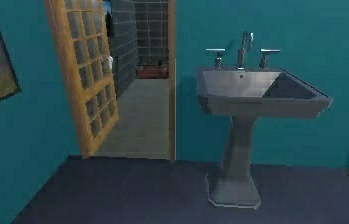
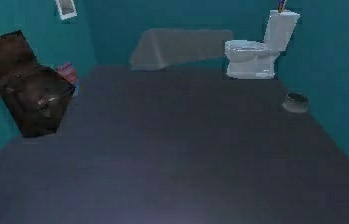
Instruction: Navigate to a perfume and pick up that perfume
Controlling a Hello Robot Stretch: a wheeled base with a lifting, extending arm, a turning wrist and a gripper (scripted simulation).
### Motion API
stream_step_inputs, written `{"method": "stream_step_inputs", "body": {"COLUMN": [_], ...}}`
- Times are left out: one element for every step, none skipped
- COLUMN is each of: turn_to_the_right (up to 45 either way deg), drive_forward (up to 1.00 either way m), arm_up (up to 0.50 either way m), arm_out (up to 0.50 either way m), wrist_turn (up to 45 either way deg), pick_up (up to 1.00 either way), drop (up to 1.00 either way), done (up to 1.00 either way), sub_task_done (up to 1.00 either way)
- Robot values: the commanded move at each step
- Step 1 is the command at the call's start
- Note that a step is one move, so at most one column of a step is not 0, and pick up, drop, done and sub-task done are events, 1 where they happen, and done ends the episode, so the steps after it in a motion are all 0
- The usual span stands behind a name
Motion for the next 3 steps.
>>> {"method": "stream_step_inputs", "body": {"turn_to_the_right": [0.0, -45.0, -36.0], "drive_forward": [0.80, 0.00, 0.00], "arm_up": [0.00, 0.00, 0.00], "arm_out": [0.00, 0.00, 0.00], "wrist_turn": [0.0, 0.0, 0.0], "pick_up": [0.00, 0.00, 0.00], "drop": [0.00, 0.00, 0.00], "done": [0.00, 0.00, 0.00], "sub_task_done": [0.00, 0.00, 0.00]}}
